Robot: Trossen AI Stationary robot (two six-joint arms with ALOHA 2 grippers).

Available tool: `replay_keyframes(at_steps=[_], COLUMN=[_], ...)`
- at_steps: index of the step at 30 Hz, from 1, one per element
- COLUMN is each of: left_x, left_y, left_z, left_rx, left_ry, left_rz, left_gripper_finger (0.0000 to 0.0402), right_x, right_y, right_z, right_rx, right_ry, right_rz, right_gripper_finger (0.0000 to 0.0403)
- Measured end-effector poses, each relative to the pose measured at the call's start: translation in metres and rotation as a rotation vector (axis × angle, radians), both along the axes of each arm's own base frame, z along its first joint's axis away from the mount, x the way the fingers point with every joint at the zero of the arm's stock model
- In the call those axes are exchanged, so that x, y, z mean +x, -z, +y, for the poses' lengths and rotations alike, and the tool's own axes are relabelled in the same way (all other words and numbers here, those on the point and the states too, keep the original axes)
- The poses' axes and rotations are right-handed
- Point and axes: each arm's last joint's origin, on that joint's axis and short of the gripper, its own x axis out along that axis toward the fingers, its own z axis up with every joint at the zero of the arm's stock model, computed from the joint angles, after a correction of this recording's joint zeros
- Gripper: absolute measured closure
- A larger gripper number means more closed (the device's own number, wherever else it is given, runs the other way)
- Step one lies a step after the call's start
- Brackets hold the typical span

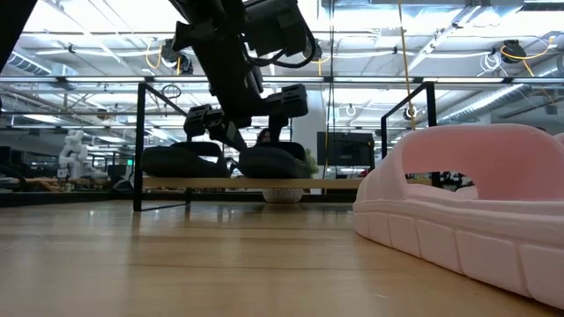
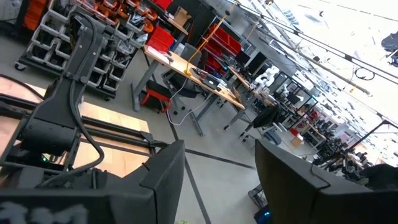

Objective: Pick and place slides into the shelf
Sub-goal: Put the black slides on the shelf

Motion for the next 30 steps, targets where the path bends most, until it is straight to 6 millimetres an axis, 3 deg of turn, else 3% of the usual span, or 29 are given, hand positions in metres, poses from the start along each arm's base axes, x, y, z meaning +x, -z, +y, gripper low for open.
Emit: replay_keyframes(at_steps=[11, 15, 20, 25, 30], left_x=[-0.011, -0.021, -0.052, -0.092, -0.127], left_y=[-0.040, -0.062, -0.101, -0.141, -0.170], left_z=[-0.017, -0.028, -0.039, -0.046, -0.046], left_rx=[0.011, 0.058, 0.170, 0.248, 0.328], left_ry=[0.067, 0.133, 0.170, 0.212, 0.286], left_rz=[-0.080, -0.069, -0.041, -0.031, 0.038], left_gripper_finger=[0.0137, 0.0137, 0.0137, 0.0137, 0.0137], right_x=[0.000, 0.001, 0.015, 0.038, 0.066], right_y=[0.004, 0.018, 0.059, 0.115, 0.172], right_z=[0.000, 0.004, 0.015, 0.021, 0.023], right_rx=[0.025, 0.125, 0.212, 0.119, 0.111], right_ry=[-0.005, -0.142, -0.339, -0.354, -0.495], right_rz=[0.025, 0.102, 0.231, 0.292, 0.284], right_gripper_finger=[0.0216, 0.0215, 0.0216, 0.0215, 0.0215])
